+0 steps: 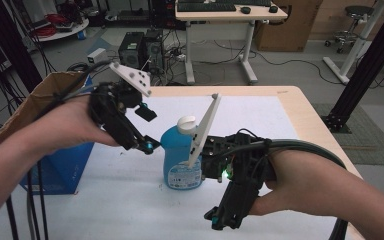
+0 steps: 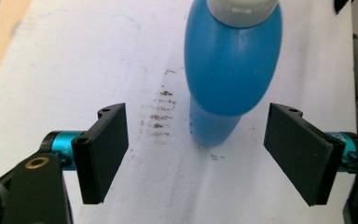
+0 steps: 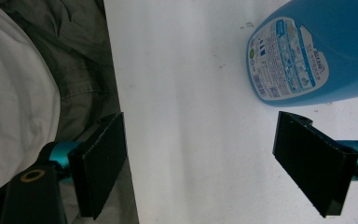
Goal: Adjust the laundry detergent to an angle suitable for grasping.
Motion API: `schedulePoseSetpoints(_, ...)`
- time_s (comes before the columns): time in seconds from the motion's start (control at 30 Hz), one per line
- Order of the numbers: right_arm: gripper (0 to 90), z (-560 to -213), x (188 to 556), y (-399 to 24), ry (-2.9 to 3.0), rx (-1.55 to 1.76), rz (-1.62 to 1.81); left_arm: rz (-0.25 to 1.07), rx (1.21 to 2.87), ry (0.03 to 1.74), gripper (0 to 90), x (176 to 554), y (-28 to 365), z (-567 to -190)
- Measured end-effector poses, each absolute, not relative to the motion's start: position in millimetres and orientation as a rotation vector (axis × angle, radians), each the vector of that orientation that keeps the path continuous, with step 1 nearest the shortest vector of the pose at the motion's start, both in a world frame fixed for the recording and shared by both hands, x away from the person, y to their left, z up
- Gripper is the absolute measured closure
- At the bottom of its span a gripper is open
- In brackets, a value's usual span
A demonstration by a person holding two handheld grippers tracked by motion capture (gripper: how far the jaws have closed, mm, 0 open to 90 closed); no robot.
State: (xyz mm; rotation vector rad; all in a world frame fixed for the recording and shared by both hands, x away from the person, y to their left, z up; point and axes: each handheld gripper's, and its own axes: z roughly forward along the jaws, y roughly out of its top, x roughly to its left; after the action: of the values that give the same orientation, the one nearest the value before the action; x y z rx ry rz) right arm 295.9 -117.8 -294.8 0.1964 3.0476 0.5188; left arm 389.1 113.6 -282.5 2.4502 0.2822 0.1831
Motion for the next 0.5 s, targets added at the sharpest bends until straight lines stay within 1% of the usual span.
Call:
schedulePoseSetpoints(0.13, 16.9, -292.9, 296.0, -116.1, 3.05, 0.187, 0.523, 0.211, 2.421, 0.301, 22.0, 386.9, 129.7, -263.8)
schedulePoseSetpoints(0.23, 16.9, -291.7, 296.5, -114.6, 3.053, 0.184, 0.521, 0.23, 2.406, 0.327, 18.5, 385.7, 139.5, -251.9)
schedulePoseSetpoints(0.4, 16.8, -288.9, 295.7, -112.8, 3.047, 0.186, 0.519, 0.278, 2.397, 0.368, 18.5, 383.2, 153.0, -236.1)
schedulePoseSetpoints(0.5, 16.8, -287.9, 295.4, -112.0, 3.047, 0.196, 0.519, 0.286, 2.377, 0.386, 18.5, 382.4, 157.5, -231.3)
